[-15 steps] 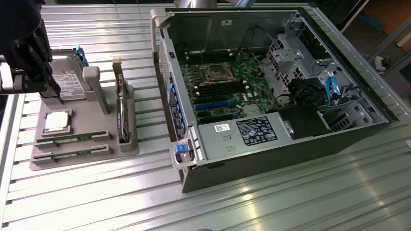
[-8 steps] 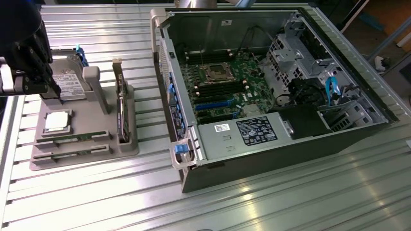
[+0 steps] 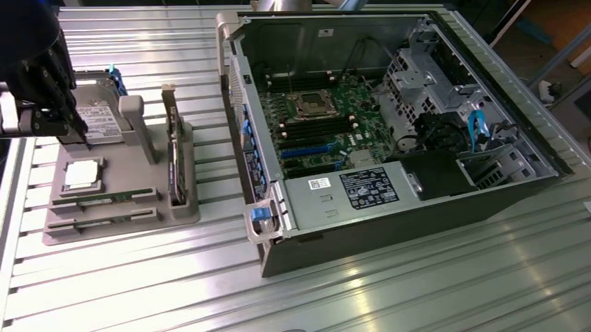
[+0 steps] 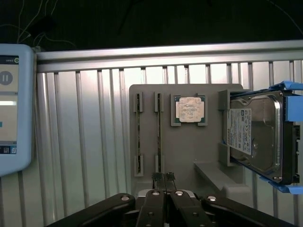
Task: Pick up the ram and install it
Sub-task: 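Pick up the ram and move it above insertion slot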
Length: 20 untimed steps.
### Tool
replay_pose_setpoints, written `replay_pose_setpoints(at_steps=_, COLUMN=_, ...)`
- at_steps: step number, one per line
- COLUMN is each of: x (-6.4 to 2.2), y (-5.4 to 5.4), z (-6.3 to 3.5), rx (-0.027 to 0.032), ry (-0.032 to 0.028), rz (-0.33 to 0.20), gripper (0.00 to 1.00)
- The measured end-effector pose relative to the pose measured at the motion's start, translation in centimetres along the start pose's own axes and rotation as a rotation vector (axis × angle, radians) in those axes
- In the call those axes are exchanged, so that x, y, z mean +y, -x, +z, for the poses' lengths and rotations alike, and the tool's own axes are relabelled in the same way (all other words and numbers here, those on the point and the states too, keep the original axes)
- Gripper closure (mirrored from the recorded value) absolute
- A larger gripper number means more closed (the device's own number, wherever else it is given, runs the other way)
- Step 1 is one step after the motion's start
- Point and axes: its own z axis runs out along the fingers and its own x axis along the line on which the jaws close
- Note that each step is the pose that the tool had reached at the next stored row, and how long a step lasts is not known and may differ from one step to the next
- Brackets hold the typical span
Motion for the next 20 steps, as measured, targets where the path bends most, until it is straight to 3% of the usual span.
replay_pose_setpoints(at_steps=2, x=0.00, y=0.0, z=0.00, rx=0.0000, ry=0.0000, rz=0.000, gripper=0.76)
replay_pose_setpoints(at_steps=11, x=-0.02, y=-0.3, z=0.46, rx=0.0001, ry=0.0001, rz=0.000, gripper=0.76)
replay_pose_setpoints(at_steps=20, x=-0.10, y=-1.8, z=1.50, rx=0.0000, ry=-0.0001, rz=0.000, gripper=0.76)
